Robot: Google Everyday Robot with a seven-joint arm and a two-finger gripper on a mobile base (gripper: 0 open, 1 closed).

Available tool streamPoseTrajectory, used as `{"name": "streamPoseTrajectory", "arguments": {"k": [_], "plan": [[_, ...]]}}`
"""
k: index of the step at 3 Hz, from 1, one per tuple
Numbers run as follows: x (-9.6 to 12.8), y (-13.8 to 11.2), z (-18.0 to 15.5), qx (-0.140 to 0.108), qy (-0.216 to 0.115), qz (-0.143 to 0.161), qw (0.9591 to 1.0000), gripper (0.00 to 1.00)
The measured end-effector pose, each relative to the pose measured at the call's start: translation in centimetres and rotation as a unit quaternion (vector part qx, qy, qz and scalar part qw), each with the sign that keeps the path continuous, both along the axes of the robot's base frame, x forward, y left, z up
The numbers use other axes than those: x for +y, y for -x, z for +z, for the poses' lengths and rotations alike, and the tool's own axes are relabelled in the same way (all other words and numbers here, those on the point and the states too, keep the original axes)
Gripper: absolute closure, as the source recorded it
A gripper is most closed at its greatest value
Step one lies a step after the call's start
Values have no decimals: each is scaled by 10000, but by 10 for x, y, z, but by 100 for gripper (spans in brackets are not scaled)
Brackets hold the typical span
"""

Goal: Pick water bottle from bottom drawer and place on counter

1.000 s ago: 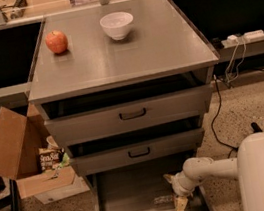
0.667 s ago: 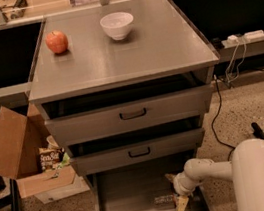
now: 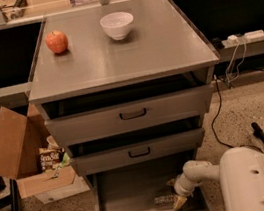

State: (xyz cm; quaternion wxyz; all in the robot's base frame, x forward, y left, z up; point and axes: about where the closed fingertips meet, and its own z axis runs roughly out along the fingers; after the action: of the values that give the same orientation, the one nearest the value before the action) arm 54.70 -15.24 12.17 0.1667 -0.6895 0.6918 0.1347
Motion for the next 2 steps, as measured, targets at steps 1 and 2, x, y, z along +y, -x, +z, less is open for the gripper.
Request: {"name": "streamPoseTrajectory", "arguments": {"k": [1,2], "plan": [[-4,-2,-13,50,48,19,10000,49],[2,-5,-14,86,-158,153,9997,73]]}}
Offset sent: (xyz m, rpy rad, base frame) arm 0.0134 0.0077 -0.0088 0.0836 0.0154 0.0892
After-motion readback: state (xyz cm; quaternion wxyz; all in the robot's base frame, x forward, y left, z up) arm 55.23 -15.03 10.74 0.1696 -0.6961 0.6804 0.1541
